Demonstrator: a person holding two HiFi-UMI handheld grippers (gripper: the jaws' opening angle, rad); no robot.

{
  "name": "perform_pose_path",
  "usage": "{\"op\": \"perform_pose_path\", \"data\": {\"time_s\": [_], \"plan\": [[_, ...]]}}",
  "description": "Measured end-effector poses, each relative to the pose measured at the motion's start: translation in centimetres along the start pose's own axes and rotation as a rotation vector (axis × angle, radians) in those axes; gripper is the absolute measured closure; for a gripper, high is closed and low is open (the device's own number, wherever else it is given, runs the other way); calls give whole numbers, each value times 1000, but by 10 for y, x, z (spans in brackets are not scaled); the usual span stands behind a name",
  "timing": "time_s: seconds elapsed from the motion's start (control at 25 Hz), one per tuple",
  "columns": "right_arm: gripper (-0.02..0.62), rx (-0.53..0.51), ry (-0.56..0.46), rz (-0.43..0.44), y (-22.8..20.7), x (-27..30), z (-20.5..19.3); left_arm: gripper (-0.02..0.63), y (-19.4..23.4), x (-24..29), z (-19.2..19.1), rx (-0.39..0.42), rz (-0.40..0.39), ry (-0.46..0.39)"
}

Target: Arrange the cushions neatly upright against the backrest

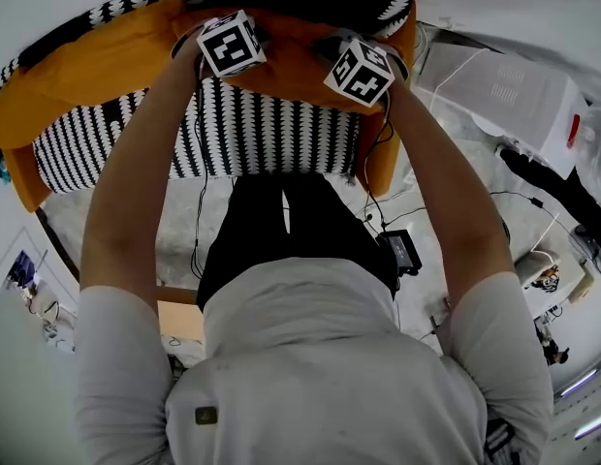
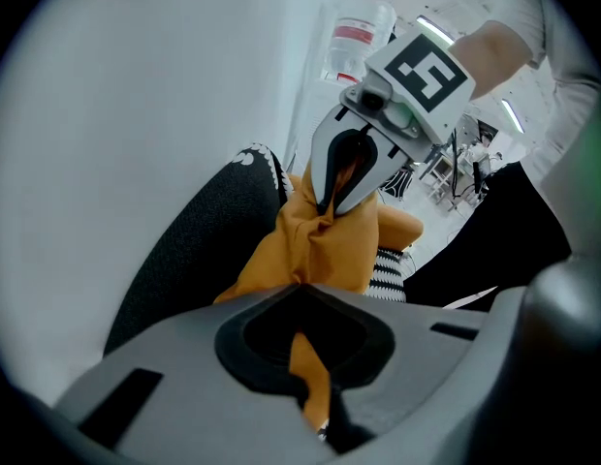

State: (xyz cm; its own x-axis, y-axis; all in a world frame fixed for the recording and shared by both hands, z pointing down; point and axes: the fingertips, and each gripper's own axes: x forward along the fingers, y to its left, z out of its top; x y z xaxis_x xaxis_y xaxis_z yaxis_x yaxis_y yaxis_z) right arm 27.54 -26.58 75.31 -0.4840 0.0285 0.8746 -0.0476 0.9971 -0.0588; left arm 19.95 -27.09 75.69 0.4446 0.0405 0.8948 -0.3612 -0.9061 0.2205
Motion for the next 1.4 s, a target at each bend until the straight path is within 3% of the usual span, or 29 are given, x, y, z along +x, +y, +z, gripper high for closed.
{"op": "perform_pose_path", "data": {"time_s": [0.72,1.16,1.4], "plan": [[561,33,-14,-34,-2,30,-47,594,-1,41,6,-16,9,-11],[554,45,-27,-115,-18,-6,-47,590,10,14,31,-43,130,-78],[459,98,-14,-195,-33,-41,-49,589,13,-24,40,-45,190,-96]]}}
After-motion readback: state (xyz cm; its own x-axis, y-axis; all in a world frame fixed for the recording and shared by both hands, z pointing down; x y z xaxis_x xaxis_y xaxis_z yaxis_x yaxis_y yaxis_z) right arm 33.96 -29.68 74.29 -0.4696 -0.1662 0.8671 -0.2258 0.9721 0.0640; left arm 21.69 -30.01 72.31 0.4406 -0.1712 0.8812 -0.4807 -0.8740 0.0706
